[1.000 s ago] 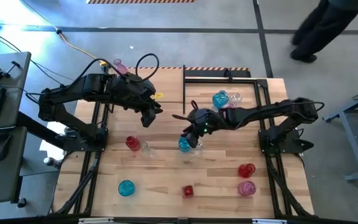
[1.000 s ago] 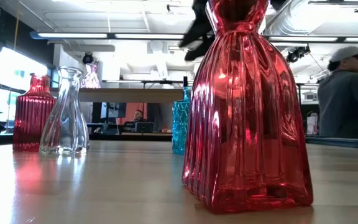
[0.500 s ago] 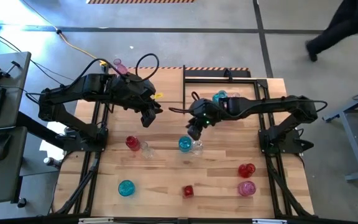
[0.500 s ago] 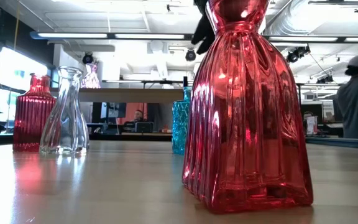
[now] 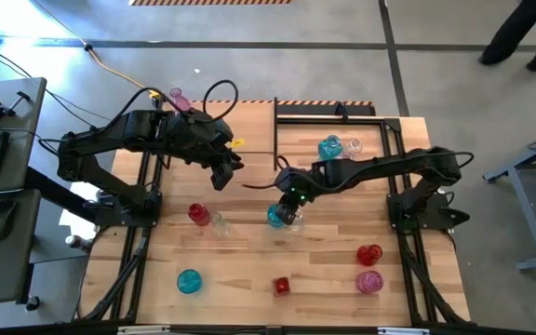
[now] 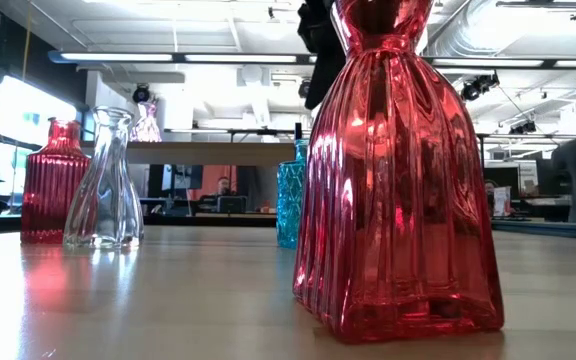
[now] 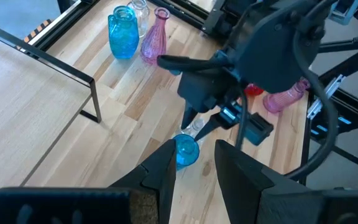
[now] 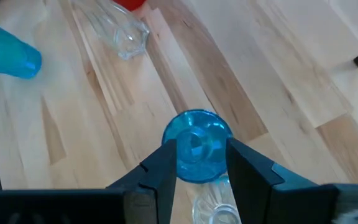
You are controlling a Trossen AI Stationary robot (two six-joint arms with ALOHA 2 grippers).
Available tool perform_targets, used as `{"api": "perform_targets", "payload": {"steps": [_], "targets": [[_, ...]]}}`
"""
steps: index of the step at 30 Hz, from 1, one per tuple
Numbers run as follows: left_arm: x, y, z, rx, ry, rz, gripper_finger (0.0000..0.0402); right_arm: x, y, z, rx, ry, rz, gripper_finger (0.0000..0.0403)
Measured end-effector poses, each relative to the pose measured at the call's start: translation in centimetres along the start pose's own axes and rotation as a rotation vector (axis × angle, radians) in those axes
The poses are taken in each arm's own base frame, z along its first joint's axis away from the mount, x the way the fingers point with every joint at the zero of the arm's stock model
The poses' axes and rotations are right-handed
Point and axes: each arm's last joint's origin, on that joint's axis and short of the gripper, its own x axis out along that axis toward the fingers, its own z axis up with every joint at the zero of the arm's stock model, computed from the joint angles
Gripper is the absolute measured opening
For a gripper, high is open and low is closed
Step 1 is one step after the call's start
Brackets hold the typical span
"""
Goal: Sort vases onto shelf
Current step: Put the center blue vase on the shelf
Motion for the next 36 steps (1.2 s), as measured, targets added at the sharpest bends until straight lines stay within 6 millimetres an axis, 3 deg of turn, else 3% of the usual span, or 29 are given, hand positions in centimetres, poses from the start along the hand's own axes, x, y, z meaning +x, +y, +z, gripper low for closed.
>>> {"api": "perform_targets", "payload": {"steps": [36], "targets": [[0.0,-0.02,0.02,0.027,-0.002,-0.001,0.0101,0.95,0.25,-0.49,-0.014,-0.002,-0.07,0.0117]]}}
